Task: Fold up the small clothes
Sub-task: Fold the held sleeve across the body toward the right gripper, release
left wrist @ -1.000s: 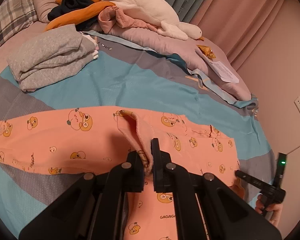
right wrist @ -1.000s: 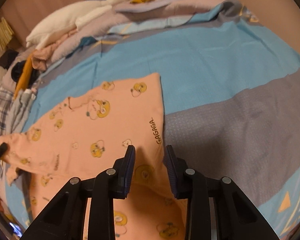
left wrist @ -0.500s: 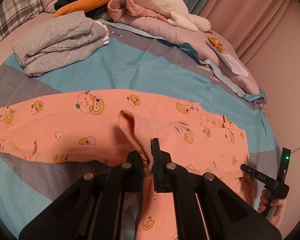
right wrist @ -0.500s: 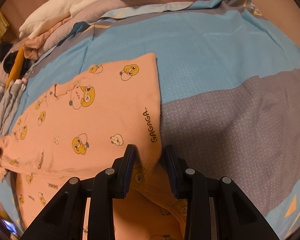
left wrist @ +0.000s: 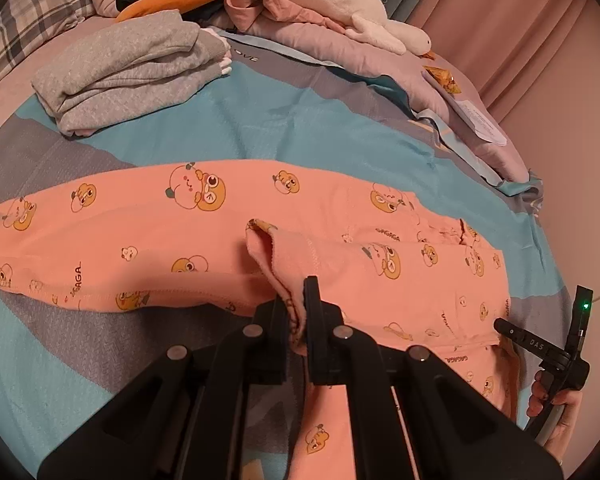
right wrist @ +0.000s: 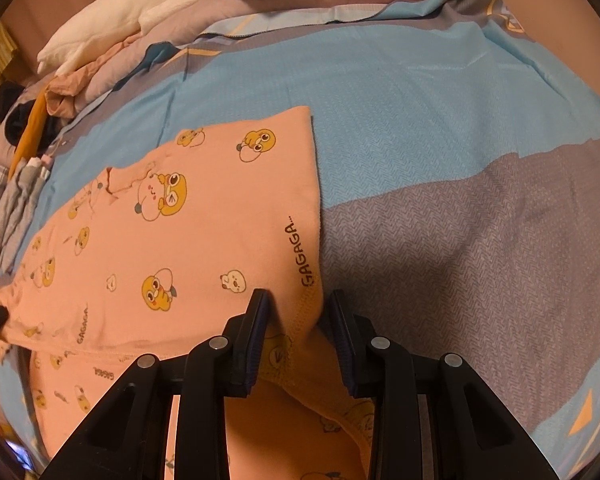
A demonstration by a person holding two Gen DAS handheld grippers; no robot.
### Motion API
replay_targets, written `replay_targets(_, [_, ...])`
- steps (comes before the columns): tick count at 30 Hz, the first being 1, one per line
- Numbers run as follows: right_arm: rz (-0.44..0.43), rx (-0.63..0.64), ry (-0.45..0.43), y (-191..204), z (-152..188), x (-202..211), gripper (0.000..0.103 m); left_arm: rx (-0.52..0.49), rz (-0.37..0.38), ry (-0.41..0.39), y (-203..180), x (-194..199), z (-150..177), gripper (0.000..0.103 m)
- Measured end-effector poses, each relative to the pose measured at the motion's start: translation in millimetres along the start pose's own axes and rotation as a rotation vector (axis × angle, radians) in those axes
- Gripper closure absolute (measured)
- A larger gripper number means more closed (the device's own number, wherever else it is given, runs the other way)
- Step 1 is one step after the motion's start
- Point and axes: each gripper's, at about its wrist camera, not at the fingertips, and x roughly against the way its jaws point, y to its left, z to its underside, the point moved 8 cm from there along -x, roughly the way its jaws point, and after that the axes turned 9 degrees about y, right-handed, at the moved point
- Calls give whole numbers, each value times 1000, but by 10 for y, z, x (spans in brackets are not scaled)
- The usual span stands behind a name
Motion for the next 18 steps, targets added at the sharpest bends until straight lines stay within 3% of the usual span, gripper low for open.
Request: replay_targets(18, [13,4,-1,27,-16,-11,70,57,-41,74,256,-305,159,93])
